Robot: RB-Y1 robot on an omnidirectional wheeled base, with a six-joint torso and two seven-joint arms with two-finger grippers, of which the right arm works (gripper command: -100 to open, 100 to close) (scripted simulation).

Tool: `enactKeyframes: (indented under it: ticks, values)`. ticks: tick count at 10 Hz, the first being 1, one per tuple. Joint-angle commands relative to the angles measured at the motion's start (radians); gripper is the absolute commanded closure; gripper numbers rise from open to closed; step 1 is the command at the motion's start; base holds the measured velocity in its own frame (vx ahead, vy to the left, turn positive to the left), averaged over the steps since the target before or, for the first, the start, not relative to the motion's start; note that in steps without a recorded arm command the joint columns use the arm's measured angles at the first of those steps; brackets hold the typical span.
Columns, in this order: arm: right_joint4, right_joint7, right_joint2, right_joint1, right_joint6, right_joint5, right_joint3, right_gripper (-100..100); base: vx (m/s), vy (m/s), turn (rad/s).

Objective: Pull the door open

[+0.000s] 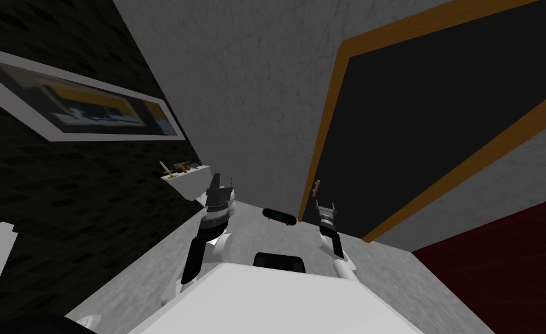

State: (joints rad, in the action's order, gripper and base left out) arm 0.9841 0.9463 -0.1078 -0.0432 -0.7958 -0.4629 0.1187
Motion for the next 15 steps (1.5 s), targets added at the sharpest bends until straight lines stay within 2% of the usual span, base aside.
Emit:
enactKeyframes:
  ticks: [1,7,10,13,15]
  values:
    - [-0.036,0.027,-0.001,-0.014,-0.007,-0.013,0.002,-100,0.013,-0.105,0.198]
    - [-0.170,0.108,0.000,-0.065,-0.036,-0.055,0.006,-100,0.006,-0.105,0.158]
    - [-0.285,0.178,0.002,-0.110,-0.062,-0.092,0.010,-100,0.012,-0.168,0.268]
    - [-0.331,0.206,0.003,-0.128,-0.072,-0.106,0.011,-100,-0.018,-0.109,0.112]
    - [-0.389,0.241,0.005,-0.150,-0.084,-0.124,0.013,-100,-0.019,-0.119,0.191]
